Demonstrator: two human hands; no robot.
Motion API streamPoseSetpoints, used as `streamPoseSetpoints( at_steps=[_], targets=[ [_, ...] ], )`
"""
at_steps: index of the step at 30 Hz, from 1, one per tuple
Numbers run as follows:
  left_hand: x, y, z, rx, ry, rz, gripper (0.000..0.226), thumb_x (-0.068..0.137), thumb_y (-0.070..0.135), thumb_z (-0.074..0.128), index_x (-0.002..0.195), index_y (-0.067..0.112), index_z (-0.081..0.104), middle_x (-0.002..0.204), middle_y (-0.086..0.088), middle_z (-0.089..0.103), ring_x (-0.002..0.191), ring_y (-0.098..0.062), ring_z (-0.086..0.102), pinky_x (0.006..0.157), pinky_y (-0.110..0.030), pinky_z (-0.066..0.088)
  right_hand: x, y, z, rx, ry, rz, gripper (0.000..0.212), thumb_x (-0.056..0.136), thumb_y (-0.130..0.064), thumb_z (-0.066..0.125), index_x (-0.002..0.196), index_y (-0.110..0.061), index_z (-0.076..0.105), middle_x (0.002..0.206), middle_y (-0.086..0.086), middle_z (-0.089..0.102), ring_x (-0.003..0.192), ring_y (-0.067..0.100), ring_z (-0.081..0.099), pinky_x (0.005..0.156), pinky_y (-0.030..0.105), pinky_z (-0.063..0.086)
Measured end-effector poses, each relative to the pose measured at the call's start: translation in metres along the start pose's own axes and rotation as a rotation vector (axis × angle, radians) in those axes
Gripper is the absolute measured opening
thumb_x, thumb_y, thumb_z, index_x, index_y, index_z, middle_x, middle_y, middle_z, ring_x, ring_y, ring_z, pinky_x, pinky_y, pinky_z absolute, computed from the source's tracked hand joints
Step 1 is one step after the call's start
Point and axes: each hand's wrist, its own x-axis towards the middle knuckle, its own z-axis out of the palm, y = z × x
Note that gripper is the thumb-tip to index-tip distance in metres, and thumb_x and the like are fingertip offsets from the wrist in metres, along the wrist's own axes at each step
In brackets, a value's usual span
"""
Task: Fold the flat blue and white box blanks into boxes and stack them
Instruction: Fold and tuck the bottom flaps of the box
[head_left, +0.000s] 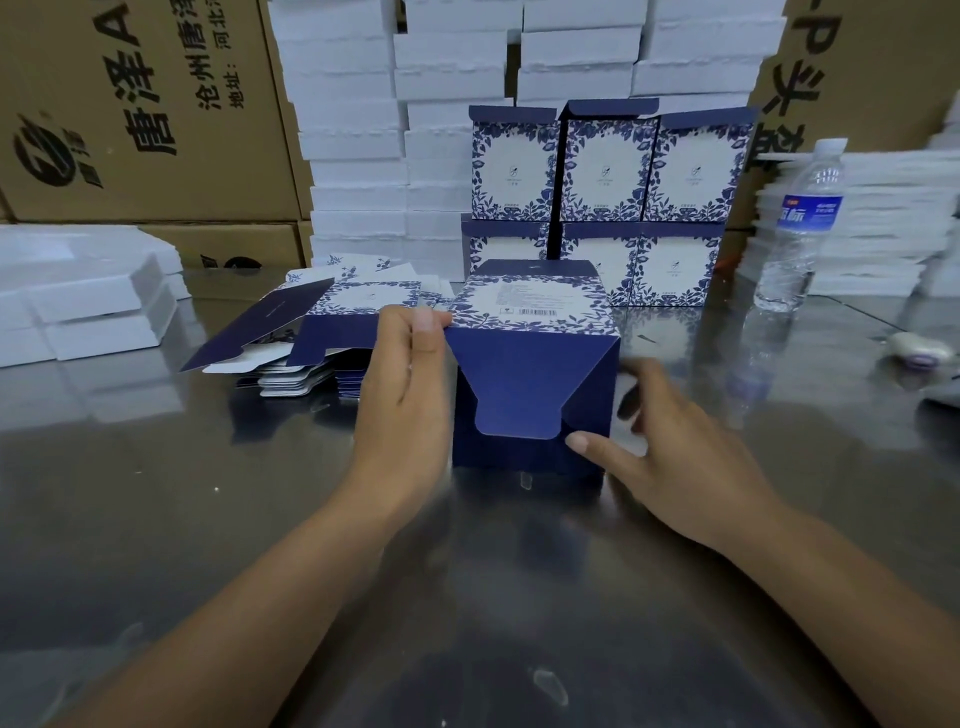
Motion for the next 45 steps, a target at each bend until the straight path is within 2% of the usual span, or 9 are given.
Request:
streamPoseSetpoints(
  at_steps=[3,5,10,15,20,27,30,35,45],
  targets=[
    [-0.003,0.003,0.002,-0.052,-0.03,0.042,0.043,0.094,0.053,0.025,0.106,0.022,0.053,0.088,0.043,0.052,0.083,0.027,0.043,0.068,0.006,0.028,0.0,-0.008,-0.003,0.267,0.187,-0.05,0.1,0.062,-0.078,0.036,0.146,-0.028,0.016,0.141,-0.005,0.04,0.126,0.01,0.039,0.101,0.031,0.036],
    [-0.006,0.006,0.003,-0.085,-0.064,0.09,0.052,0.087,0.059,0.028,0.103,0.016,0.053,0.089,0.021,0.055,0.08,0.017,0.046,0.073,-0.001,0.032,0.0,-0.01,-0.003,0.324,0.313,-0.135,0.088,0.075,-0.069,0.044,0.147,-0.023,0.021,0.145,-0.003,0.035,0.132,0.008,0.031,0.106,0.03,0.029],
    [-0.008,0.006,0.003,-0.141,-0.202,0.09,0.05,0.085,0.064,0.033,0.1,0.02,0.054,0.101,0.017,0.052,0.092,0.018,0.047,0.08,-0.002,0.034,0.004,-0.01,-0.008,0.247,0.544,-0.255,0.038,0.083,-0.03,0.054,0.116,-0.011,0.062,0.124,0.006,0.055,0.119,0.02,0.047,0.099,0.031,0.036],
    [-0.006,0.001,0.002,-0.15,-0.238,0.144,0.047,0.082,0.074,0.03,0.098,0.043,0.06,0.117,0.002,0.058,0.113,-0.009,0.053,0.102,-0.035,0.039,0.007,-0.009,-0.015,0.418,0.634,-0.238,0.021,0.087,-0.042,0.049,0.097,-0.028,0.06,0.096,-0.015,0.058,0.097,0.01,0.054,0.087,0.018,0.04],
    [-0.006,-0.006,0.006,-0.009,-0.248,0.243,0.022,0.089,0.035,0.049,0.11,0.041,0.047,0.108,0.016,0.054,0.102,-0.002,0.054,0.087,-0.019,0.043,0.007,-0.009,-0.016,0.467,0.677,-0.192,0.033,0.088,-0.055,0.045,0.089,-0.025,0.06,0.088,-0.021,0.053,0.087,0.003,0.049,0.077,0.007,0.035],
    [-0.004,-0.01,0.003,0.294,-0.132,0.234,0.036,0.086,0.057,0.045,0.065,0.028,0.034,0.06,0.017,0.046,0.057,-0.003,0.04,0.054,-0.018,0.03,0.003,-0.018,-0.016,0.516,0.623,-0.289,0.029,0.09,-0.049,0.045,0.096,-0.026,0.062,0.095,-0.003,0.06,0.095,0.024,0.059,0.084,0.036,0.046],
    [-0.005,-0.007,0.001,0.421,-0.116,0.28,0.041,0.084,0.06,0.031,0.062,0.027,0.026,0.049,0.006,0.034,0.051,-0.013,0.03,0.052,-0.036,0.027,0.003,-0.021,-0.016,0.508,0.614,-0.297,0.032,0.091,-0.048,0.042,0.097,-0.025,0.062,0.097,-0.001,0.061,0.096,0.024,0.059,0.084,0.036,0.046],
    [-0.006,-0.003,-0.001,0.484,-0.088,0.338,0.041,0.089,0.05,0.036,0.06,0.026,0.021,0.045,0.004,0.024,0.049,-0.022,0.026,0.049,-0.036,0.023,0.003,-0.016,-0.015,0.504,0.6,-0.294,0.035,0.094,-0.033,0.044,0.096,-0.007,0.068,0.092,-0.006,0.058,0.09,0.011,0.055,0.08,0.017,0.042],
    [-0.004,-0.003,-0.002,0.536,-0.073,0.405,0.047,0.096,0.032,0.048,0.059,0.028,0.019,0.044,0.005,0.021,0.049,-0.025,0.024,0.048,-0.034,0.019,0.003,-0.016,-0.016,0.541,0.611,-0.32,0.028,0.093,-0.049,0.038,0.092,-0.028,0.057,0.095,-0.019,0.055,0.091,0.004,0.053,0.08,0.012,0.04]
  ],
)
